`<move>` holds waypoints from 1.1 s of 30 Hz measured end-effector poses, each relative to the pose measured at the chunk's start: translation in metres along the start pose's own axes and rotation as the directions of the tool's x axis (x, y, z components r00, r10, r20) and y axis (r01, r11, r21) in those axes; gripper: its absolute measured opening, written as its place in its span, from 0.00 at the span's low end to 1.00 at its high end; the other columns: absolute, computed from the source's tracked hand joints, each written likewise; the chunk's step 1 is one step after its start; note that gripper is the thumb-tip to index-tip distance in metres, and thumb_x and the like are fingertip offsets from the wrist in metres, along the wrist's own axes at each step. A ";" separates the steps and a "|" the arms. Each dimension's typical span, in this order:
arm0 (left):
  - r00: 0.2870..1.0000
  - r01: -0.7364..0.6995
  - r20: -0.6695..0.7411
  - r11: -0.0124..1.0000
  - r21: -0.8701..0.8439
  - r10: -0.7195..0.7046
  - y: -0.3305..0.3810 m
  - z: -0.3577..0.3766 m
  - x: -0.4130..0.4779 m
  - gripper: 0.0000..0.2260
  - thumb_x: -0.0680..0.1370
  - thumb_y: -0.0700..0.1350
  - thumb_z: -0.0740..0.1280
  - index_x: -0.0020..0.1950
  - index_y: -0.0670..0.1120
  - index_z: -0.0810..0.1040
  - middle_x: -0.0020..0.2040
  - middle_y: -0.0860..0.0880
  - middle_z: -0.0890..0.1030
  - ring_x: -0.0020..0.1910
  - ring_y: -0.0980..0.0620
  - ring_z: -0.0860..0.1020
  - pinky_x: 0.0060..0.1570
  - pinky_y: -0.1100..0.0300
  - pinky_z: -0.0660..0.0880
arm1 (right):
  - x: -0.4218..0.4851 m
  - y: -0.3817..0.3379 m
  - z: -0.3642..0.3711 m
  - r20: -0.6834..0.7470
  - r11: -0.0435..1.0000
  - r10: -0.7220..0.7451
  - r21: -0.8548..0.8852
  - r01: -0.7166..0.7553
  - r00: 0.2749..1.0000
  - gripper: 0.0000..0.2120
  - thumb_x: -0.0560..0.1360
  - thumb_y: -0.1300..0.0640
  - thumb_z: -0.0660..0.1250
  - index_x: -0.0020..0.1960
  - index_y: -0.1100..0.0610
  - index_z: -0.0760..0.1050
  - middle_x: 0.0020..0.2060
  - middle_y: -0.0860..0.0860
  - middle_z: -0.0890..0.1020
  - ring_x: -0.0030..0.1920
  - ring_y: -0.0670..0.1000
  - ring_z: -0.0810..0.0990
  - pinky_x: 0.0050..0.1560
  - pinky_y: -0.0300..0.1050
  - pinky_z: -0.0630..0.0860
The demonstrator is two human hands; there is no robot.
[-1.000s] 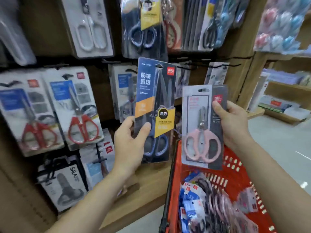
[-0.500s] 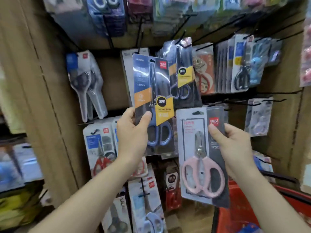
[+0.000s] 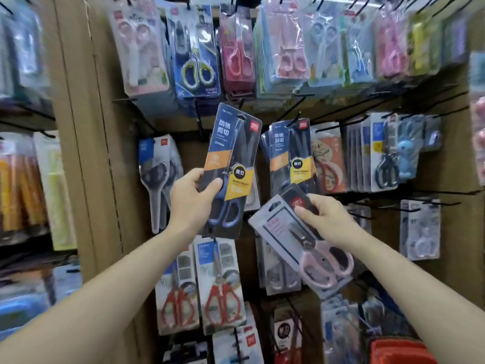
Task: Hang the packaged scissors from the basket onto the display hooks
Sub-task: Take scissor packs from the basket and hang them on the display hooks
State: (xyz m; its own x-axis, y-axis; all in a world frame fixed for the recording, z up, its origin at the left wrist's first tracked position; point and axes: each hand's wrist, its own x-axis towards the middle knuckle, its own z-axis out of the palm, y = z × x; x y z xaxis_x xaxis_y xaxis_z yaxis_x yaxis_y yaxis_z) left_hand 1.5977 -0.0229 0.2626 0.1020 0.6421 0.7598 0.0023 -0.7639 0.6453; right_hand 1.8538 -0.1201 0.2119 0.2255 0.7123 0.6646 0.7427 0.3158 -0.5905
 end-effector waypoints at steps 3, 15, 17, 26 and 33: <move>0.997 -0.061 0.054 0.996 0.061 0.057 -0.008 -0.002 0.006 0.03 0.80 0.41 0.72 0.52 0.49 0.83 0.46 0.51 0.87 0.48 0.50 0.85 0.51 0.39 0.82 | -0.013 0.013 0.011 -0.031 1.000 0.017 0.026 -0.016 0.999 0.07 0.82 0.58 0.68 0.46 0.52 0.80 0.39 0.48 0.85 0.41 0.46 0.82 0.44 0.45 0.75; 0.998 0.004 0.064 0.998 -0.064 0.000 -0.012 0.004 0.011 0.03 0.82 0.43 0.70 0.55 0.48 0.82 0.49 0.49 0.87 0.50 0.49 0.87 0.51 0.41 0.84 | -0.020 0.026 0.025 -0.122 0.984 0.029 0.176 -0.007 0.992 0.06 0.82 0.55 0.68 0.49 0.55 0.83 0.43 0.54 0.87 0.48 0.59 0.84 0.53 0.62 0.80; 0.997 0.022 0.075 0.998 -0.062 -0.017 -0.012 0.006 0.015 0.03 0.81 0.43 0.71 0.53 0.50 0.83 0.49 0.48 0.88 0.50 0.47 0.87 0.52 0.38 0.83 | -0.020 0.027 0.025 -0.123 0.983 0.036 0.182 -0.013 0.992 0.06 0.82 0.55 0.69 0.49 0.55 0.83 0.43 0.54 0.86 0.48 0.59 0.84 0.53 0.62 0.80; 0.975 0.195 0.098 0.979 0.053 -0.199 -0.024 0.015 0.034 0.02 0.80 0.43 0.72 0.51 0.50 0.82 0.48 0.48 0.87 0.49 0.46 0.86 0.54 0.39 0.82 | -0.033 0.021 0.028 -0.126 0.974 0.021 0.227 0.009 0.992 0.09 0.82 0.60 0.68 0.59 0.51 0.83 0.51 0.44 0.86 0.53 0.45 0.84 0.56 0.46 0.80; 0.956 -0.288 0.227 0.745 0.602 0.185 -0.027 0.027 0.039 0.29 0.76 0.44 0.73 0.74 0.51 0.64 0.63 0.46 0.78 0.59 0.40 0.79 0.56 0.44 0.78 | -0.055 0.027 0.016 -0.216 0.975 0.037 0.222 0.012 0.976 0.12 0.82 0.61 0.67 0.64 0.54 0.81 0.53 0.44 0.87 0.55 0.43 0.84 0.58 0.45 0.81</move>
State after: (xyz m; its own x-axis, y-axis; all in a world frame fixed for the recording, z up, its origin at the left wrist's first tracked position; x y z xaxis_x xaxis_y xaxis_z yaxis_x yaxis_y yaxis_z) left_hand 1.6282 0.0206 0.2727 0.3242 0.4576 0.8280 0.5714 -0.7922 0.2141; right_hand 1.8510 -0.1404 0.1520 0.3839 0.5711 0.7256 0.5866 0.4560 -0.6693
